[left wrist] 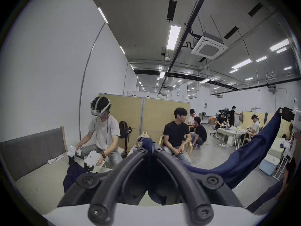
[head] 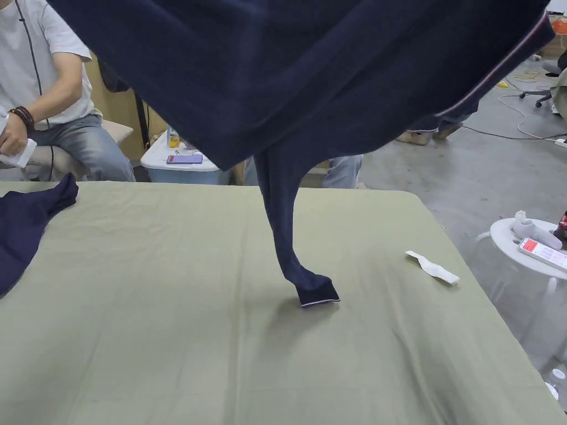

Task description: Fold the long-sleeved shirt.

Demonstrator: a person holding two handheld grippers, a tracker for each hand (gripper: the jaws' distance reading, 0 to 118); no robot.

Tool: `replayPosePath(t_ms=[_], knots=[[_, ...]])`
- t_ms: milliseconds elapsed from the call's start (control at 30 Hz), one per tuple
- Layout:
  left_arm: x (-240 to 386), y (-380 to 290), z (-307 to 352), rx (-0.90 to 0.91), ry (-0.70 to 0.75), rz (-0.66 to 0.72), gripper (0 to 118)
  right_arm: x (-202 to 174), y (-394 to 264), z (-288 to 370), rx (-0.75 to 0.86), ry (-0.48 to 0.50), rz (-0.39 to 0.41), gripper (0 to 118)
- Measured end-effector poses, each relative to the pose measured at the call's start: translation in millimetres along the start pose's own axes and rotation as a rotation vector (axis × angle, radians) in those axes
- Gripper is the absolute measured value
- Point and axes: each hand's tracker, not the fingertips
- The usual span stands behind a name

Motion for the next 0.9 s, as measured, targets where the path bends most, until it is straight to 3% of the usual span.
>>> replayPosePath(t_ms=[133,333,500,633,900], knots=[[-8.0,-74.3,9.4,-0.079,-0.056,-0.015,0,6.0,-83.4,24.5,-0.107,0.063,-0.049,1],[-16.2,-242.4,44.7,-0.313,-0.092,0.029,0,-2.9,-250.4,106.9,-0.304,0.141,-0.223,1],[-33.5,-382.6,115.6,-0.526,-0.060,0.082,0,-4.4,-390.2,185.7,-0.526,0.127,-0.259,1],[-56.8,-448.6,190.8,-0.658,-0.029,0.153,0,3.4,-434.2,279.7,-0.601,0.089,-0.282,1],[-80.0,-480.9,311.8,-0.801,0.069,0.218,0,41.8,-430.3,426.0,-0.712,-0.074,-0.358,1]])
